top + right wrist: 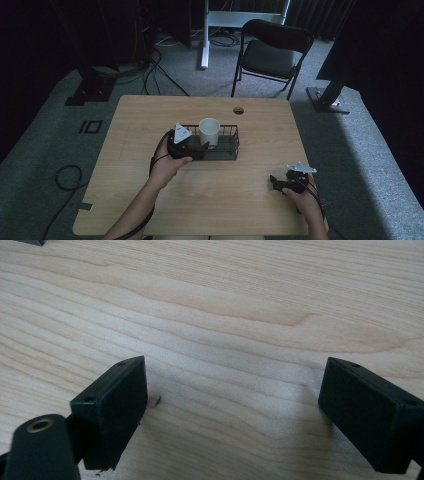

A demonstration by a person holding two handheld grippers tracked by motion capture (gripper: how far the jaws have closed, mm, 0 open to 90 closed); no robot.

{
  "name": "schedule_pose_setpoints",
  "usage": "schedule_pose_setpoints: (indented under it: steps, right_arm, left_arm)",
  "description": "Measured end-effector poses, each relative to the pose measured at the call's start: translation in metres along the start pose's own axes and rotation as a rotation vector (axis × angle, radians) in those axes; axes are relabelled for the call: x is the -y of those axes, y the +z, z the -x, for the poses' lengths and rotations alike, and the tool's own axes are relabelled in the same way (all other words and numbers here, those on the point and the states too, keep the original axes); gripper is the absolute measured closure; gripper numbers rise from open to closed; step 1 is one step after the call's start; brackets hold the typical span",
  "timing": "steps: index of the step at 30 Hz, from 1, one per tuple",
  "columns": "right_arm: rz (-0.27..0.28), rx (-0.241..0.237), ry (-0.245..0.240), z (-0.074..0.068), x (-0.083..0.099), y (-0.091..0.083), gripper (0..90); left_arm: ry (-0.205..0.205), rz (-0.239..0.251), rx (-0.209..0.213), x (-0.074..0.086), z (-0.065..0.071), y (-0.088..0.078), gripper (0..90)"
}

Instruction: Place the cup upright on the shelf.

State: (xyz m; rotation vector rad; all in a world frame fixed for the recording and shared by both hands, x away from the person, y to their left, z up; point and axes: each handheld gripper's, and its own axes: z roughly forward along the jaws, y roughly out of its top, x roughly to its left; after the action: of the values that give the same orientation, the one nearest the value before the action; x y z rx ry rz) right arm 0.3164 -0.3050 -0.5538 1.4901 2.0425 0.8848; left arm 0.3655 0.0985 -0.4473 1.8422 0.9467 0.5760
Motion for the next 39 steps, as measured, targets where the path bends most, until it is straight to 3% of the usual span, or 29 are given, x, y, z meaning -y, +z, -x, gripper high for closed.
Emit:
schedule_pose_setpoints:
  steps: [22, 39]
  right_arm:
    - [-0.001, 0.000, 0.002, 0.000, 0.000, 0.000, 11.6]
    - [-0.001, 0.000, 0.000, 0.000, 0.000, 0.000, 11.6]
  left_arm:
    - [-0.032, -0.014, 0.003, 0.042, -0.012, -0.028, 9.1]
    - [-0.074, -0.046, -0.057, 0.087, -0.022, -0.053, 9.1]
